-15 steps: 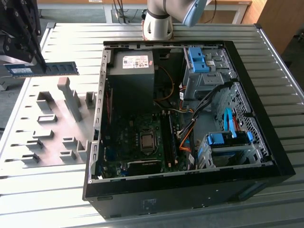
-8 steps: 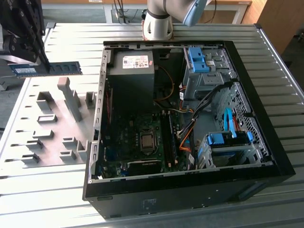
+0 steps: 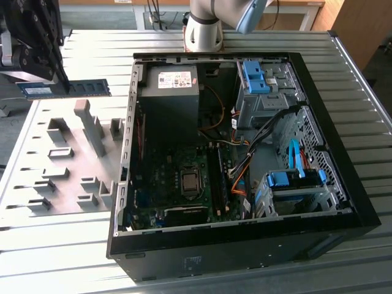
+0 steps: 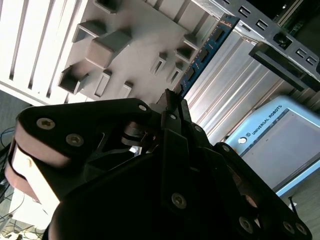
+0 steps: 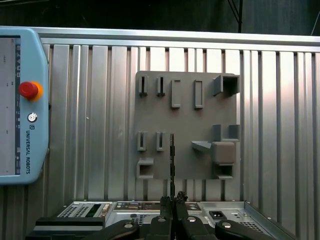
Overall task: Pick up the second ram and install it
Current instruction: 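Pick up the second ram and move it above second insertion slot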
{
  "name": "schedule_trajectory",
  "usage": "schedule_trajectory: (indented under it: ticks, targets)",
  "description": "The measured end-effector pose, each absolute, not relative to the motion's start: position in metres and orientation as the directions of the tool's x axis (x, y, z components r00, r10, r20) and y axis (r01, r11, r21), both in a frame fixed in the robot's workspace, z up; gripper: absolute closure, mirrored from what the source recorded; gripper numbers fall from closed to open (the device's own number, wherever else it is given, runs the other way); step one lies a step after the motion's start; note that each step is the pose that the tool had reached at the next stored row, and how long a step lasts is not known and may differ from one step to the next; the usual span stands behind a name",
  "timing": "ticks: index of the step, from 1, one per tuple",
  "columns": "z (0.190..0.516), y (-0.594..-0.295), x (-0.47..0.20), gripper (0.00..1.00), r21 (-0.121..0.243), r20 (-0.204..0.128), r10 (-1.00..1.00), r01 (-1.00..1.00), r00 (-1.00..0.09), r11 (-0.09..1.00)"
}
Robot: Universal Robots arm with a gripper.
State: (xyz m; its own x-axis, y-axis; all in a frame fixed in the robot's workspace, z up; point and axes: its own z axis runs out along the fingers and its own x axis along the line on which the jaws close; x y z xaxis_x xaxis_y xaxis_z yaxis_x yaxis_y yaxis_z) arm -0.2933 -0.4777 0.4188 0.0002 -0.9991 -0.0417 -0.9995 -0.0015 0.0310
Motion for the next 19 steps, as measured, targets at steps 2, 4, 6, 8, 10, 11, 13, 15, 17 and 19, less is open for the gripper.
schedule_trajectory:
  ticks: [2, 4, 6, 8, 10, 11, 13, 15, 17, 19]
  targets:
    - [0.419, -0.478, -0.291, 0.86, 0.031, -0.042, -0.999, -1.000, 0.000, -0.001]
    - [0.419, -0.478, -0.289, 0.86, 0.031, -0.042, -0.999, -1.000, 0.000, -0.001]
    - [0.419, -0.478, -0.287, 0.86, 0.031, -0.042, -0.999, -1.000, 0.000, -0.001]
    - [0.419, -0.478, -0.284, 0.86, 0.031, -0.042, -0.999, -1.000, 0.000, -0.001]
    - [0.419, -0.478, -0.282, 0.86, 0.031, -0.042, -0.999, -1.000, 0.000, -0.001]
    - [0.419, -0.478, -0.281, 0.86, 0.031, -0.042, -0.999, -1.000, 0.000, -0.001]
    - [0.419, -0.478, -0.278, 0.86, 0.031, -0.042, -0.999, -1.000, 0.000, -0.001]
    - [0.419, -0.478, -0.276, 0.86, 0.031, -0.042, -0.999, -1.000, 0.000, -0.001]
    - [0.419, -0.478, -0.273, 0.86, 0.031, -0.042, -0.999, -1.000, 0.000, -0.001]
    - [0.419, -0.478, -0.271, 0.86, 0.031, -0.042, -0.999, -1.000, 0.000, -0.001]
